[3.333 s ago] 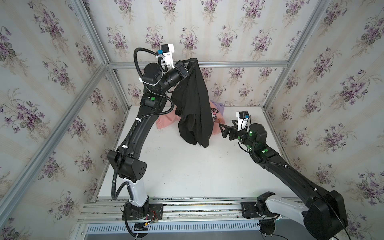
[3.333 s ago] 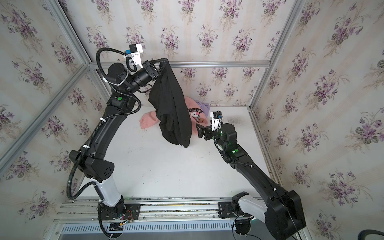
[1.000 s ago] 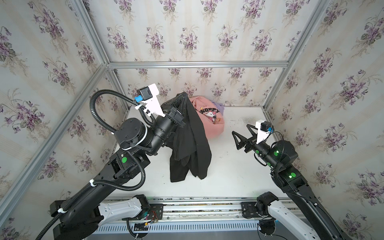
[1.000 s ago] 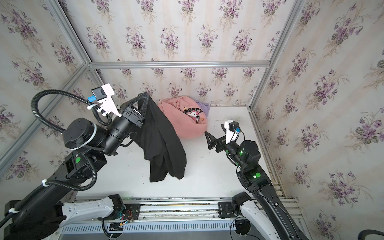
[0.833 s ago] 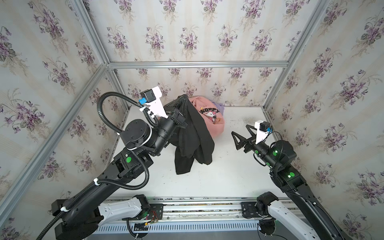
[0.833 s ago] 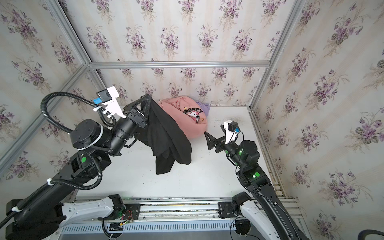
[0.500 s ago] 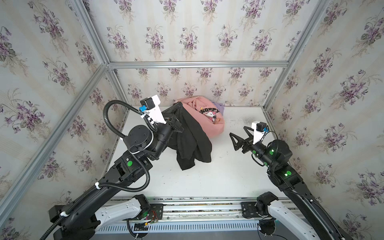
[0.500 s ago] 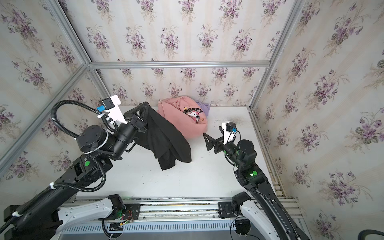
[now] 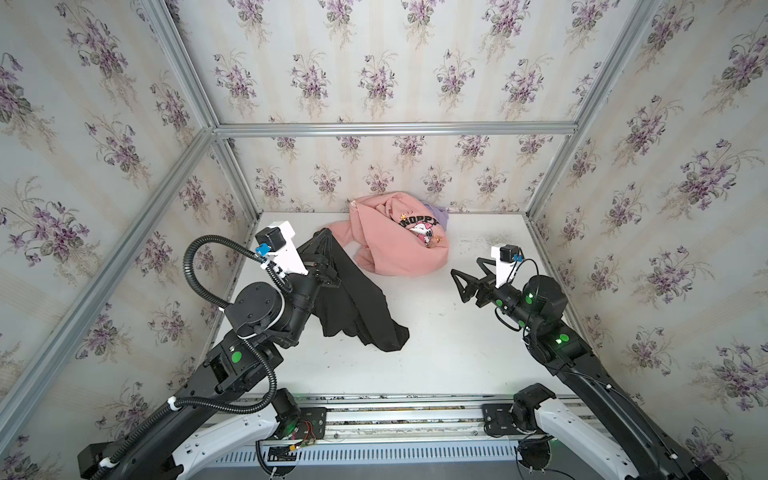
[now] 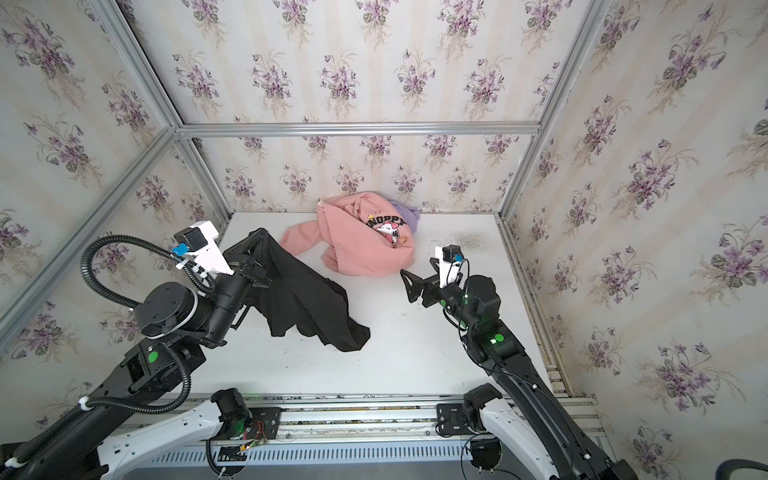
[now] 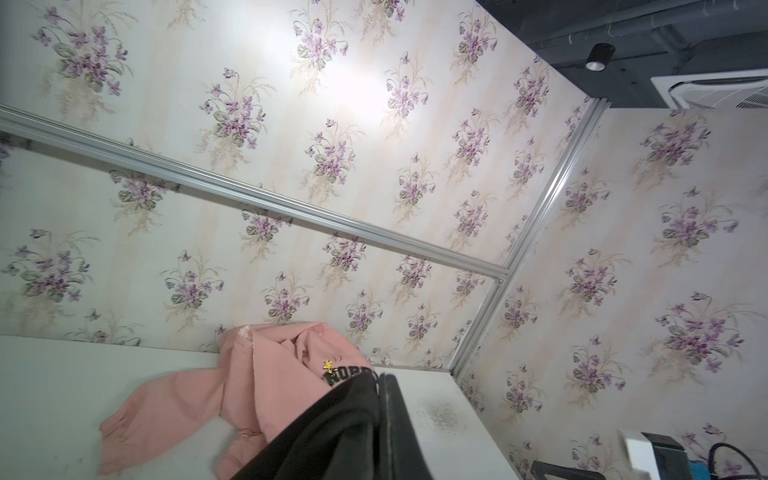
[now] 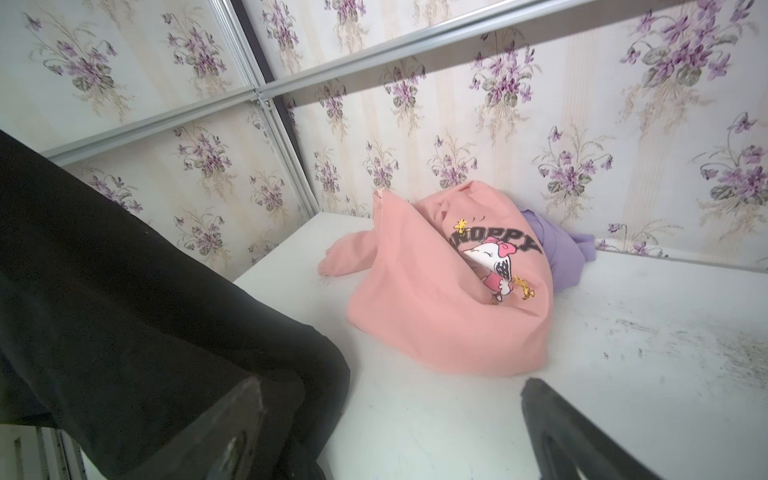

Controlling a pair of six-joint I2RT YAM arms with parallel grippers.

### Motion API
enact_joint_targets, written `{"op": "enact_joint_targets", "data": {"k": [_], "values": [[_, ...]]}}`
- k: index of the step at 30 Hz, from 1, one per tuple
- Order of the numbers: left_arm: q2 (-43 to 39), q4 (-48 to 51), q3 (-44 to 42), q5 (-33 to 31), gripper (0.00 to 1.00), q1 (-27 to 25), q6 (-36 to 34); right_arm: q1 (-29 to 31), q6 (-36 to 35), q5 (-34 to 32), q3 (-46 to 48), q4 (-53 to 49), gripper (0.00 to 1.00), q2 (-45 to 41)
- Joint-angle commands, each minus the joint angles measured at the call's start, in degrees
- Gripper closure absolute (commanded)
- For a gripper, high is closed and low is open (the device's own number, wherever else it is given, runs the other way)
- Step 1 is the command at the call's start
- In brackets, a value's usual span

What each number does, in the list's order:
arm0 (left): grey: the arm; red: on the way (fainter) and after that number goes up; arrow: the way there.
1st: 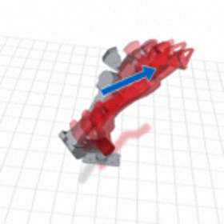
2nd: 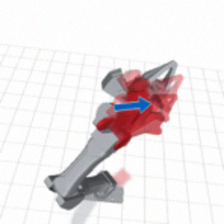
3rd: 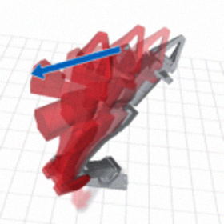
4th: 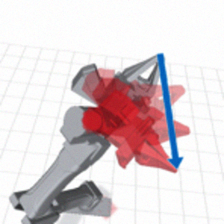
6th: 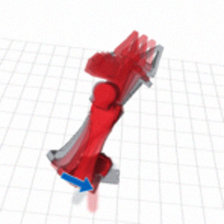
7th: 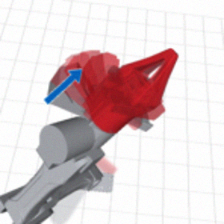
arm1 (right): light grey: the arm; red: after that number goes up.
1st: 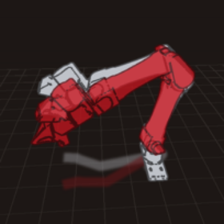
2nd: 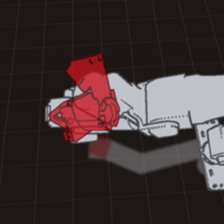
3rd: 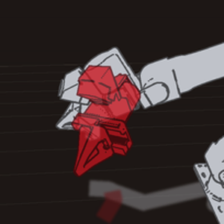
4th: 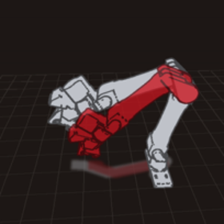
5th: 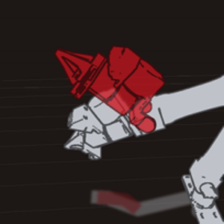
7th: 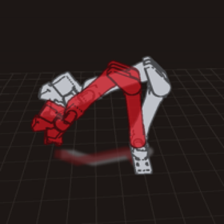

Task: Pick out a specific cloth from the pile
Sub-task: 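Lower the black garment onto the table nearer the robot with the left gripper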

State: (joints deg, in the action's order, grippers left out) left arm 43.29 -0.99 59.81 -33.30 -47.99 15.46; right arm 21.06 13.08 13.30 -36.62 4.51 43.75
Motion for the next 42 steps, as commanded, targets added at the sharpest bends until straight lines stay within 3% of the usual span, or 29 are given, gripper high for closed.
{"op": "enact_joint_targets", "data": {"k": [1,5,12,21,35,42], "values": [[-1.0,-0.6,-0.7,-1.4,0.98,0.1,-3.5,0.2,1.6,1.0,0.9,1.7,0.01,0.9],[-0.5,2.0,-0.2,2.1,0.98,0.1,-5.0,0.2,2.5,0.5,3.4,2.0,0.01,0.6],[2.8,4.1,0.2,14.3,0.98,0.1,-6.6,0.2,1.5,-0.7,5.4,0.9,0.0,-0.6],[6.4,4.2,-1.0,26.0,0.99,-0.2,-4.9,0.1,-1.8,-1.9,5.4,-0.6,0.01,-0.6],[12.3,-5.4,-6.9,32.7,1.0,-2.9,-2.4,0.1,-3.4,-2.9,4.4,-1.0,0.01,0.4],[11.7,-5.4,-10.7,30.6,1.0,-3.0,-1.6,0.1,-2.7,-2.9,4.6,-1.1,0.0,0.3]]}}
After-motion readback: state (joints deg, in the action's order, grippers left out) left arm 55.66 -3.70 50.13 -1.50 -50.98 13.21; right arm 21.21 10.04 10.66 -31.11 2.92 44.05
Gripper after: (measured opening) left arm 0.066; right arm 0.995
